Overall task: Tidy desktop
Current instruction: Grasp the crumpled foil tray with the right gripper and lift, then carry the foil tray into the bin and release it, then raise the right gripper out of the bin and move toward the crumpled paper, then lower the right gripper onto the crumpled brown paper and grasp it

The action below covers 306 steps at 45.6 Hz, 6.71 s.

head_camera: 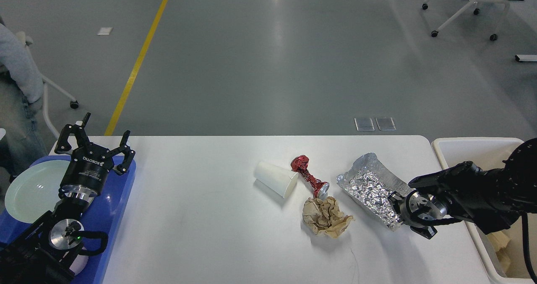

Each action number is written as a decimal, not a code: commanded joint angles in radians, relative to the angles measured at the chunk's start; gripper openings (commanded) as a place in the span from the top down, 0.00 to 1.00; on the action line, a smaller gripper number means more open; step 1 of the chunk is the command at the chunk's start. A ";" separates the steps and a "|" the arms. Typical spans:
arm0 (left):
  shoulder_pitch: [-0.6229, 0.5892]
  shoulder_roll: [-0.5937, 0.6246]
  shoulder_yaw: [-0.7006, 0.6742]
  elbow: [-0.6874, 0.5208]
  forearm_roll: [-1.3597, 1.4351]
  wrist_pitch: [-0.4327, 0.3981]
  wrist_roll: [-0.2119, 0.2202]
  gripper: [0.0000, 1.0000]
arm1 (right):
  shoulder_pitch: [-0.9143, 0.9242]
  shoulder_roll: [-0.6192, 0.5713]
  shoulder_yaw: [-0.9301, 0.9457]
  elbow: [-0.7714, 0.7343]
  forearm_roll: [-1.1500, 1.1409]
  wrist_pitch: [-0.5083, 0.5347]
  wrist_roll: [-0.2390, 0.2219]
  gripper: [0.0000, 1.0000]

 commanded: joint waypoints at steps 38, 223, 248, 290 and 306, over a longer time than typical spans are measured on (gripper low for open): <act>0.000 0.000 0.000 0.000 0.000 0.000 0.000 0.04 | 1.265 -0.107 -0.371 0.678 -0.263 0.740 -0.009 1.00; -0.001 0.000 0.000 0.000 0.000 -0.001 0.000 0.04 | 1.326 -0.048 -0.182 0.640 -0.332 0.975 -0.018 0.00; 0.000 0.000 0.000 0.000 0.000 0.000 0.000 0.04 | 1.245 -0.036 -0.227 0.614 -0.273 0.957 -0.009 0.00; -0.001 0.000 0.000 0.000 0.000 -0.001 0.000 0.04 | 0.236 0.305 0.031 0.030 -0.454 0.293 -0.011 0.00; -0.001 0.000 0.000 0.000 0.000 0.000 0.000 0.04 | 0.174 0.315 0.097 -0.004 -0.456 0.283 -0.012 0.00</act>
